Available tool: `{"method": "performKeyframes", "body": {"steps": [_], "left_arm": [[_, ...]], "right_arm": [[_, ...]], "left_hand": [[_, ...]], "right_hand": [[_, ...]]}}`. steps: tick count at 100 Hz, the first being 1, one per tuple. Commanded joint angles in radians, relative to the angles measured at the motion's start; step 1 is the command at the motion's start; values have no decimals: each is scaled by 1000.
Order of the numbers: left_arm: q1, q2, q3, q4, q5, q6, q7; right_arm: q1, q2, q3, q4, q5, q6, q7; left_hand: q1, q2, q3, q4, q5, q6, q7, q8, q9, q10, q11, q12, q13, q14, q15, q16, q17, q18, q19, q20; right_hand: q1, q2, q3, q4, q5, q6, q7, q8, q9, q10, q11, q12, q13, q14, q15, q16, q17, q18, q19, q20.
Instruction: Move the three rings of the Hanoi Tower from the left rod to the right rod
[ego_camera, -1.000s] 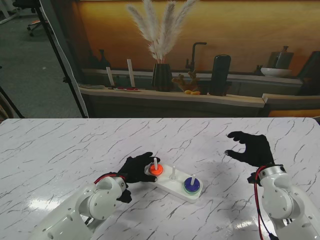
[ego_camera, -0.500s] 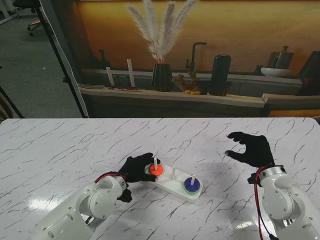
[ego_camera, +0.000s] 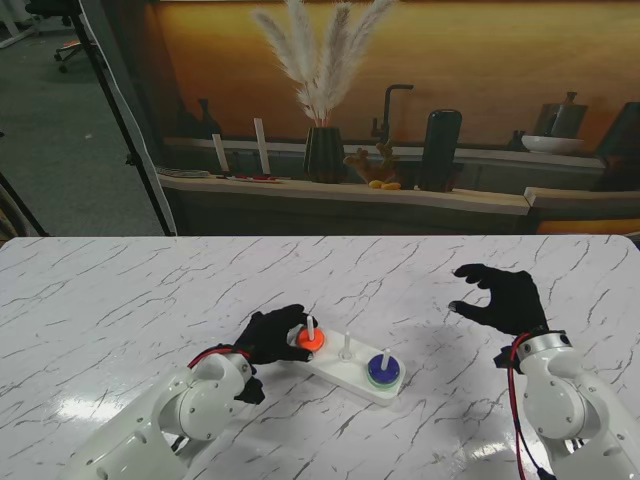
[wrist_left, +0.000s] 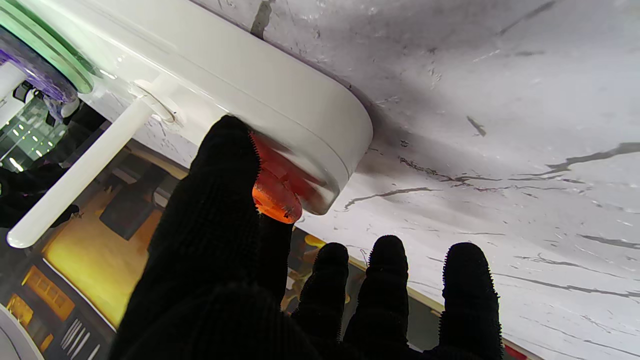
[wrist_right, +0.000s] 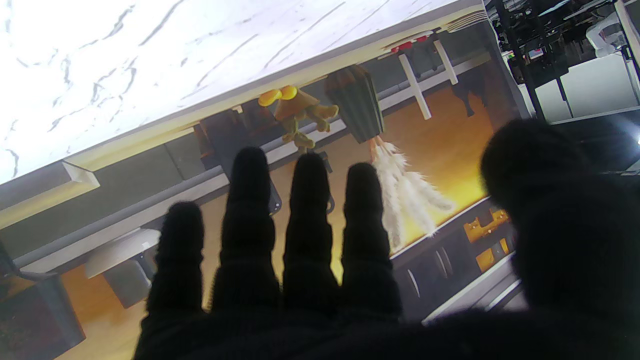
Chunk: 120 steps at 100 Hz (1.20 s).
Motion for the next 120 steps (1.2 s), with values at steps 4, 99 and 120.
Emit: {"method": "performKeyframes", "body": {"steps": [4, 99, 120], "left_arm": [[10, 1, -10, -15, -11, -16, -30], [52, 16, -105, -141, -19, -36, -98], [57, 20, -125, -171, -8, -36, -115]], "right_arm": [[-5, -8, -6, -1, 4, 0, 1], [-11, -9, -19, 9, 24, 12, 11], [-4, -11, -32, 23, 38, 14, 11]], "left_hand": [[68, 37, 22, -5, 74, -31, 107, 49, 1, -16, 13, 15, 8, -8, 21, 7, -14, 0, 32, 9], [63, 52, -15, -2, 91, -16, 91, 35, 11, -16, 6, 7, 9, -2, 4, -9, -19, 2, 14, -4], [63, 53, -18, -1, 93, -16, 91, 36, 13, -18, 6, 7, 10, -2, 4, -10, -19, 2, 14, -4]], "right_hand": [[-14, -19, 13, 31, 4, 5, 10, -15, 1, -8, 15, 5, 11, -7, 17, 15, -3, 285, 17, 10], [-13, -19, 9, 30, 12, 3, 9, -16, -2, -5, 10, 3, 6, -8, 11, 13, -2, 284, 16, 13], [-11, -19, 10, 31, 12, 4, 9, -15, -1, -7, 10, 3, 5, -6, 9, 12, -3, 285, 15, 13]]}}
